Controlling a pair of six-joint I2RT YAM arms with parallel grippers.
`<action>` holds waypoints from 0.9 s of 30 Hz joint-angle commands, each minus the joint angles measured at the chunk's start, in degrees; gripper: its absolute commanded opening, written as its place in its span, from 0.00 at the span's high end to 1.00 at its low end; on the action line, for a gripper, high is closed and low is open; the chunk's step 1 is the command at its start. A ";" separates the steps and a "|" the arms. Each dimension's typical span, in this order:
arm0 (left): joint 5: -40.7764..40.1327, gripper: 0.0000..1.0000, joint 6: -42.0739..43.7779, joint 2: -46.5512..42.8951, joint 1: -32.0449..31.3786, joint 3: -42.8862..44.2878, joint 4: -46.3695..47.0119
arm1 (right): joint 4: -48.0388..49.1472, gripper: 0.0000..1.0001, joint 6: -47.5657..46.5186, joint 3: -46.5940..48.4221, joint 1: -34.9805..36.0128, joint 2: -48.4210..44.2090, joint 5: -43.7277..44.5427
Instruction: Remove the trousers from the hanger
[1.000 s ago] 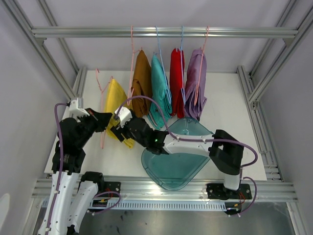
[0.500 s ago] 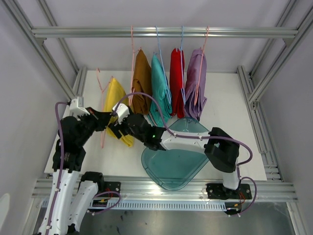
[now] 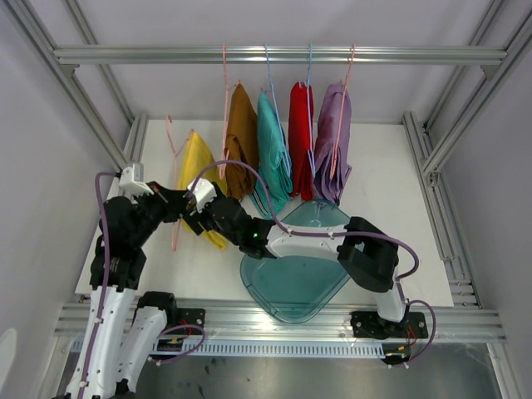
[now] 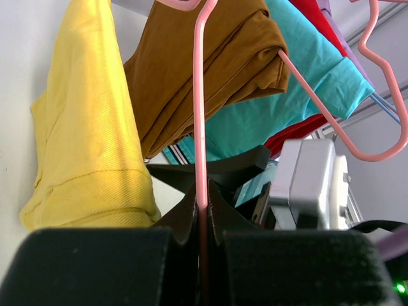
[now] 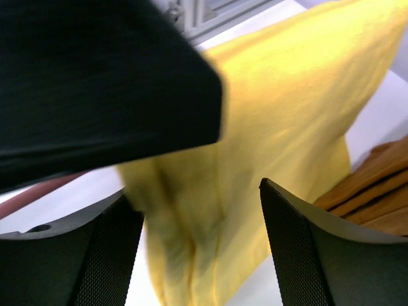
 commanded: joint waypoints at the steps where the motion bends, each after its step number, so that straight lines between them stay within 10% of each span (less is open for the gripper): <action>1: 2.43 1.00 0.26 -0.45 0.46 0.09 6.51 | 5.68 0.26 -1.25 2.87 -0.72 1.20 4.93; 21: 4.28 0.99 -0.88 0.60 1.33 -0.27 7.22 | 14.03 0.40 3.50 2.08 -3.10 1.91 -0.42; 27: 4.63 1.00 -1.06 0.78 1.42 -0.44 7.39 | 16.23 0.67 4.12 2.25 -2.48 2.17 0.36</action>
